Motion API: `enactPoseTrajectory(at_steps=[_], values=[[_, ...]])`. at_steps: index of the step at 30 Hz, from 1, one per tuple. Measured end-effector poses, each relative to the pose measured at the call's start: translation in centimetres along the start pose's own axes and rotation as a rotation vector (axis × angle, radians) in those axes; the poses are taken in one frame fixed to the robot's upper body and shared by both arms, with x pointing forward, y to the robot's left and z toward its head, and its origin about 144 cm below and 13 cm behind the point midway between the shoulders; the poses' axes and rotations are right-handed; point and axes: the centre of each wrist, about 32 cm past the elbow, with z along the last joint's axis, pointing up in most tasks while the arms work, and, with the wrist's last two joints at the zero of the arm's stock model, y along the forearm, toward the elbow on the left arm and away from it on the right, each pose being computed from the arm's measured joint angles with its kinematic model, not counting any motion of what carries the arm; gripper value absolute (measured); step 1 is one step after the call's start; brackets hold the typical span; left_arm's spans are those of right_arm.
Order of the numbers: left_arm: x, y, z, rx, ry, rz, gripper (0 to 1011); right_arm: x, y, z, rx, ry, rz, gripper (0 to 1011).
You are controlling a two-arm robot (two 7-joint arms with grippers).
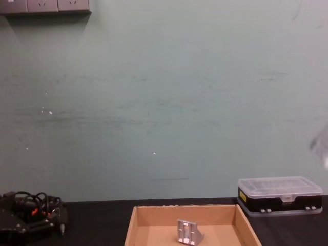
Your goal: Use one hand to pick up the angle iron from the table and place it into the box.
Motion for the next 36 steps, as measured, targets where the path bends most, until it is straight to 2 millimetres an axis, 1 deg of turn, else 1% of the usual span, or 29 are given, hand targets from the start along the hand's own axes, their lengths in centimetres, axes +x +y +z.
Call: enactPoseTrajectory(at_steps=[7,12,17,18,23,26,30,33,36], values=[[0.0,0.0,0.0,0.000,0.000,0.000,1000,1.0,-1.9,2.2,0.075,-0.038,-0.076,568],[0.0,0.0,0.0,0.000,0.000,0.000,1000,1.8,-3.0,2.9,0.095,-0.060,-0.135,568],[0.0,0.0,0.0,0.000,0.000,0.000,1000,3.1,-3.8,3.2,0.101,-0.086,-0.214,568],[0.0,0.0,0.0,0.000,0.000,0.000,1000,3.1,-3.8,3.2,0.101,-0.086,-0.214,568],[0.0,0.0,0.0,0.000,0.000,0.000,1000,4.9,-3.9,3.2,0.100,-0.108,-0.282,569],[0.0,0.0,0.0,0.000,0.000,0.000,1000,6.3,-3.4,2.9,0.102,-0.107,-0.319,568],[0.0,0.0,0.0,0.000,0.000,0.000,1000,7.3,-2.9,2.6,0.106,-0.096,-0.340,569],[0.0,0.0,0.0,0.000,0.000,0.000,1000,8.5,-2.2,2.2,0.106,-0.085,-0.357,568],[0.0,0.0,0.0,0.000,0.000,0.000,1000,9.1,-1.7,1.9,0.099,-0.078,-0.363,568]])
